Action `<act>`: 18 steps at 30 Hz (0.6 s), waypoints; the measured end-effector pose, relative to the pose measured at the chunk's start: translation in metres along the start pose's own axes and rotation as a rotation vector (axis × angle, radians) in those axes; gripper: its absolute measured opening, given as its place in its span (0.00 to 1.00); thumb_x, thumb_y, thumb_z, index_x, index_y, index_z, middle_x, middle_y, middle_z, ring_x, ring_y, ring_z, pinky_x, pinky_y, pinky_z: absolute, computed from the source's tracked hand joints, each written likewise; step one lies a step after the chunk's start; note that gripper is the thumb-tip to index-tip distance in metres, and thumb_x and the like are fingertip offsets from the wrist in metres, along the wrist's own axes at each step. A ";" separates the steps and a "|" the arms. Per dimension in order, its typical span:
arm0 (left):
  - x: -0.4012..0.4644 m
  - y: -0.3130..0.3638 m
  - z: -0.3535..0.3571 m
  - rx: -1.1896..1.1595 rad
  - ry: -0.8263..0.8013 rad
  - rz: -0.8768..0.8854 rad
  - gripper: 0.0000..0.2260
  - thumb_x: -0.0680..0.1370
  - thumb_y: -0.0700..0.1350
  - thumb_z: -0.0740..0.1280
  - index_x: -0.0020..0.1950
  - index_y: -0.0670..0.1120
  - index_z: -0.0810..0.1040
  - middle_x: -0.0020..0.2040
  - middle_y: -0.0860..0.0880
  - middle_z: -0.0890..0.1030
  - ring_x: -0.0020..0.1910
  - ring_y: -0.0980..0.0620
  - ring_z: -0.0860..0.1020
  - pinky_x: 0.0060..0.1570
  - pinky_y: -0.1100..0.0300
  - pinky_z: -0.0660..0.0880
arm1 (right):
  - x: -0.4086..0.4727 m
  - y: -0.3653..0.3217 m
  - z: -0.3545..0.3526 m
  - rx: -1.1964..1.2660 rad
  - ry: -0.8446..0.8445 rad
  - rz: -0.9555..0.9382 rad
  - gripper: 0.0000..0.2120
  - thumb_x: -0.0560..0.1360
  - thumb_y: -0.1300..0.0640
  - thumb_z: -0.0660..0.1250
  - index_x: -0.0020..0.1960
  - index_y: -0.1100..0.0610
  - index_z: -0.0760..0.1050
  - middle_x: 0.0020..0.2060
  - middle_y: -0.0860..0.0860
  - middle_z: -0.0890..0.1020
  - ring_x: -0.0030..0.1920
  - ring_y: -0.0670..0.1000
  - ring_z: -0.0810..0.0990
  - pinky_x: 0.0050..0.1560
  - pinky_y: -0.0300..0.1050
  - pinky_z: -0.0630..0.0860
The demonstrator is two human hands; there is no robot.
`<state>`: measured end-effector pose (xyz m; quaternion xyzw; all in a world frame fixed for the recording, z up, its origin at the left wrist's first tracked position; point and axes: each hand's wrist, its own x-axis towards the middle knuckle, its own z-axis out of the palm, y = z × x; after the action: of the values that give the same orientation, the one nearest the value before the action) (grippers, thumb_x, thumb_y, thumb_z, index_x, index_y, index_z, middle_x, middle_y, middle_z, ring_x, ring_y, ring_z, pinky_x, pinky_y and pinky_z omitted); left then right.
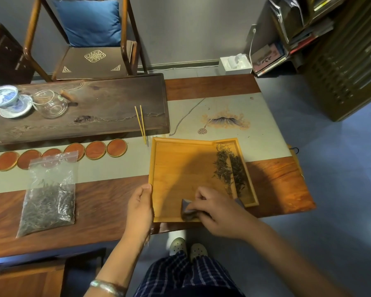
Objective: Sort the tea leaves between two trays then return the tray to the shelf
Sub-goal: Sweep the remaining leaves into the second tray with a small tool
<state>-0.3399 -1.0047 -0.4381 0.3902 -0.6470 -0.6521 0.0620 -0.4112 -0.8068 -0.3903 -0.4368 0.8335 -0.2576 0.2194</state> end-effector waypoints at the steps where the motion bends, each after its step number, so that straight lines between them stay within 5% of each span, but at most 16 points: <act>1: 0.000 0.000 0.000 0.009 0.005 -0.001 0.11 0.82 0.48 0.58 0.49 0.49 0.80 0.45 0.50 0.83 0.46 0.52 0.79 0.46 0.58 0.73 | -0.002 0.003 -0.003 -0.014 -0.009 0.011 0.15 0.77 0.59 0.59 0.62 0.50 0.76 0.46 0.48 0.68 0.45 0.45 0.66 0.40 0.43 0.69; 6: 0.001 -0.002 -0.004 0.013 0.020 -0.020 0.11 0.82 0.49 0.58 0.50 0.50 0.80 0.48 0.47 0.83 0.49 0.50 0.80 0.53 0.54 0.74 | -0.013 0.020 -0.015 -0.055 -0.054 0.068 0.15 0.77 0.58 0.59 0.62 0.49 0.76 0.47 0.47 0.68 0.44 0.45 0.68 0.40 0.45 0.72; 14: 0.003 -0.005 -0.010 -0.004 0.057 -0.025 0.12 0.82 0.48 0.58 0.48 0.44 0.79 0.36 0.54 0.79 0.34 0.59 0.76 0.36 0.62 0.69 | -0.031 0.049 -0.030 -0.108 -0.121 0.128 0.12 0.77 0.58 0.60 0.56 0.48 0.77 0.43 0.44 0.67 0.42 0.44 0.69 0.38 0.46 0.73; 18: 0.002 -0.006 -0.008 -0.006 0.055 -0.026 0.12 0.82 0.47 0.58 0.52 0.45 0.79 0.45 0.50 0.82 0.44 0.53 0.78 0.44 0.59 0.72 | -0.032 0.054 -0.030 -0.202 -0.147 0.122 0.11 0.76 0.57 0.59 0.54 0.49 0.78 0.44 0.45 0.67 0.43 0.45 0.68 0.39 0.46 0.73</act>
<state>-0.3337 -1.0108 -0.4433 0.4162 -0.6379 -0.6440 0.0722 -0.4458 -0.7466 -0.3962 -0.4231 0.8618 -0.1259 0.2499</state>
